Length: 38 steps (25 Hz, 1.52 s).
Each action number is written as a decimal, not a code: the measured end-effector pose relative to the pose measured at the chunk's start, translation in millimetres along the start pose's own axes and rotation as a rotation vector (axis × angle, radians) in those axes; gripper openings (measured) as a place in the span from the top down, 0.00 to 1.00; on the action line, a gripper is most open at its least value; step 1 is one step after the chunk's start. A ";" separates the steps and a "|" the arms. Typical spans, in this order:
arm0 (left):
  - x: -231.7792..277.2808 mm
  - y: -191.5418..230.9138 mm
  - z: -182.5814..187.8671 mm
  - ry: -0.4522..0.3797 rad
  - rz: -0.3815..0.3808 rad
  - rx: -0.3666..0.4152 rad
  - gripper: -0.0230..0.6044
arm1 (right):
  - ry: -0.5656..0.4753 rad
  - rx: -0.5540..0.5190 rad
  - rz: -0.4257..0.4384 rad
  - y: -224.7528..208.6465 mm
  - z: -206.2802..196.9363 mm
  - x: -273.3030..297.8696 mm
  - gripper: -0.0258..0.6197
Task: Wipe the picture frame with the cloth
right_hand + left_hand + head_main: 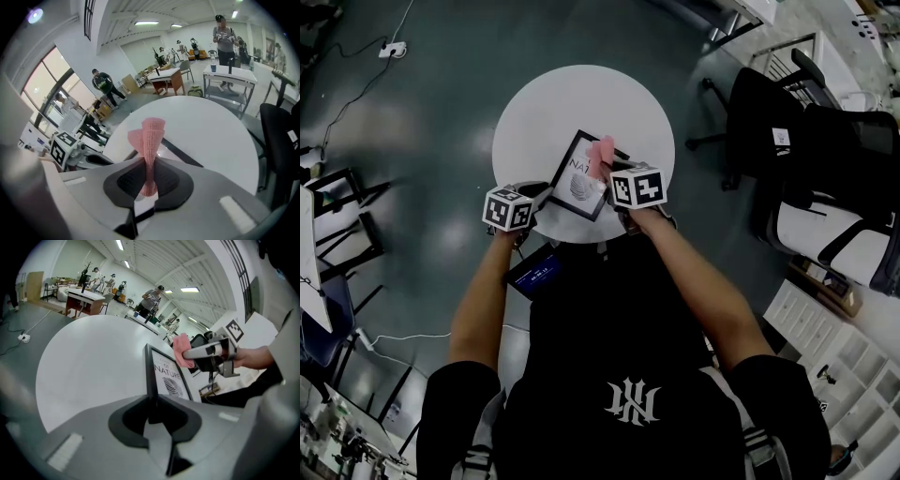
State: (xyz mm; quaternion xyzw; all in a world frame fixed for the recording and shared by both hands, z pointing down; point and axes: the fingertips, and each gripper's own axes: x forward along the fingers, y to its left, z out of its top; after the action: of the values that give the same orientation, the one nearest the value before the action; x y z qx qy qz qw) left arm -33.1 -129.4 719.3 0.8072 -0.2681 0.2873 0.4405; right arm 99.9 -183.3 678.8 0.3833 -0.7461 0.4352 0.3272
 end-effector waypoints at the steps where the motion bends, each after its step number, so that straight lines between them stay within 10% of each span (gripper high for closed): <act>1: 0.1 -0.4 0.6 -0.001 -0.002 0.000 0.88 | -0.007 0.003 0.029 13.4 5.0 7.2 0.92; 7: 2.7 1.7 5.5 0.001 -0.001 -0.001 0.88 | 0.003 0.088 0.124 56.3 12.4 56.7 0.92; 38: 3.6 2.4 4.3 0.005 -0.002 -0.004 0.88 | 0.148 -0.030 -0.101 -1.9 -58.4 24.1 0.92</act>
State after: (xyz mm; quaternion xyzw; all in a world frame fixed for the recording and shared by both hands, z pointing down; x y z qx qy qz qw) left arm -31.2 -134.9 721.3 0.8057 -0.2668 0.2886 0.4432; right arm 98.7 -138.3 723.2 0.3823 -0.7060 0.4339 0.4088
